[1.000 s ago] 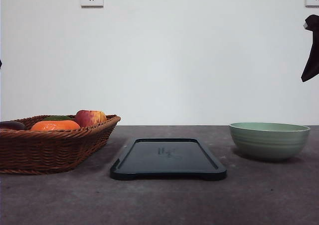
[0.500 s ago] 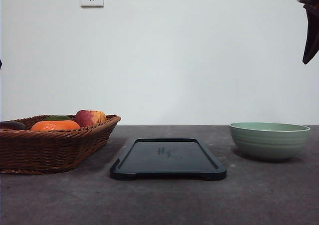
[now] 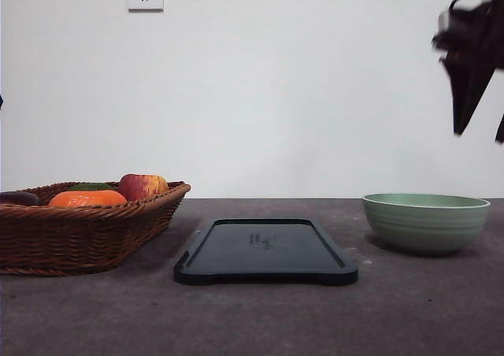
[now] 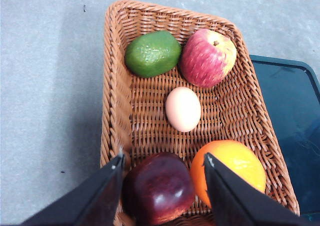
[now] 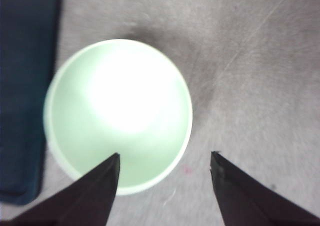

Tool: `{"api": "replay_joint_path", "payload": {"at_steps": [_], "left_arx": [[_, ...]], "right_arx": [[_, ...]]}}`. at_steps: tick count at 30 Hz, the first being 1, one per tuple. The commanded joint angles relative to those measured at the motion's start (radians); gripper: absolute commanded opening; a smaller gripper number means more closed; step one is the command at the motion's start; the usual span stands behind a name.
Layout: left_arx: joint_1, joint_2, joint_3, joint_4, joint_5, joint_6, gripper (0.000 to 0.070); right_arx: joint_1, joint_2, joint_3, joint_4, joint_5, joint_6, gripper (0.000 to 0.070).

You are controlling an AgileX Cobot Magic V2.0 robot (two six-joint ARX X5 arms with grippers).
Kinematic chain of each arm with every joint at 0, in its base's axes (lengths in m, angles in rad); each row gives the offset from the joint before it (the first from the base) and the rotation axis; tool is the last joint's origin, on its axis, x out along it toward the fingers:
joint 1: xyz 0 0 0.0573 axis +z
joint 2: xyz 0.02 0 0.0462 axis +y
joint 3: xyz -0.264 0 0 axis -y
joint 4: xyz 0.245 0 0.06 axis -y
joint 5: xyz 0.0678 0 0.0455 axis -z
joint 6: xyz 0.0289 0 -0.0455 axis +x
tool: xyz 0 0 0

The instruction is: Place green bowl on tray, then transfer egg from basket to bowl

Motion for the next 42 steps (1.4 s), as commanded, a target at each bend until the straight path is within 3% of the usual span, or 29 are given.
{"api": "replay_joint_path", "payload": {"at_steps": [1,9,14,17,22,30,33,37,42], "left_arx": [[0.0,0.005,0.018,0.005,0.005,0.013,0.0315],[0.0,0.005,0.018,0.005,0.004,0.013,0.0315],[0.0,0.005,0.018,0.005,0.005,0.013,0.0315],[0.0,0.005,0.018,0.002,0.004,0.013,0.0315],[0.0,0.005,0.018,-0.003,0.005,0.013,0.0315],[0.0,0.005,0.018,-0.003,0.004,0.013,0.0311],[0.0,0.005,0.018,-0.005,0.005,0.013,0.0311],[0.0,0.005,0.018,-0.006,0.005,0.013,0.0311],[0.0,0.005,0.018,-0.006,0.004,0.013,0.0311]], "right_arx": [[-0.002,0.047,0.024,0.016,0.012,-0.013,0.0358],[-0.004,0.172,0.024,0.028,0.034,-0.019,0.0334],[-0.004,0.218,0.024,0.047,0.043,-0.018,0.0098],[-0.004,0.228,0.023,0.049,0.042,-0.018,0.0002],[-0.004,0.228,0.042,0.013,0.042,-0.017,0.0001],[0.018,0.228,0.231,-0.294,0.039,-0.017,0.0001],[0.052,0.228,0.308,-0.35,0.013,-0.018,0.0002],[0.13,0.228,0.369,-0.323,-0.055,-0.013,0.0002],[0.252,0.233,0.382,-0.202,-0.012,0.027,0.0001]]}}
